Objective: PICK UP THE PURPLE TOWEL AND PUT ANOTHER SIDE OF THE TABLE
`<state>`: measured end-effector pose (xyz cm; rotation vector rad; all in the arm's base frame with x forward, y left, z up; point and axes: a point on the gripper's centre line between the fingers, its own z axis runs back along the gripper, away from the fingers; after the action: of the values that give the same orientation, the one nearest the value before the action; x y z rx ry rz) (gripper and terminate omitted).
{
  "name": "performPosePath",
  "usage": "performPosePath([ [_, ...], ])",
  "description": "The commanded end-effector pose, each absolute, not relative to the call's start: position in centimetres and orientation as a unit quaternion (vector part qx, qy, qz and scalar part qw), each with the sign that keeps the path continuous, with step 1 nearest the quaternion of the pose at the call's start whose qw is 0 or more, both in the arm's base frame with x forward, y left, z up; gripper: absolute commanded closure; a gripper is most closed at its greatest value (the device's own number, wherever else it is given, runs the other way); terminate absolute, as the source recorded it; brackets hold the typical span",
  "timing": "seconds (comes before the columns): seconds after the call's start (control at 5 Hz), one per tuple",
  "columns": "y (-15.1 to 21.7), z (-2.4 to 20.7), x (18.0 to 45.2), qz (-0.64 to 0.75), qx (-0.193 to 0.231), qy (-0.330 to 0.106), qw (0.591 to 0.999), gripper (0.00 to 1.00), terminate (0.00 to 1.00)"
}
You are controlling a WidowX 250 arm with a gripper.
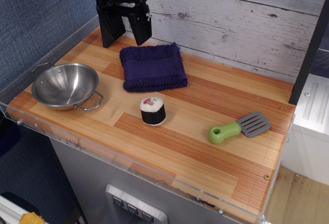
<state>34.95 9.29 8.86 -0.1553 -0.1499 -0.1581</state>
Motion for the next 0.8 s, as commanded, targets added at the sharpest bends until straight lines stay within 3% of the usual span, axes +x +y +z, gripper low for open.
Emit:
performPosePath([
  [0.0, 8.3, 8.1, 37.3, -0.082, -0.055, -0.091, 0.991, 0.00, 0.00],
  [0.6, 9.7, 4.7, 38.8, -0.090, -0.011, -0.059, 0.994, 0.00, 0.00],
])
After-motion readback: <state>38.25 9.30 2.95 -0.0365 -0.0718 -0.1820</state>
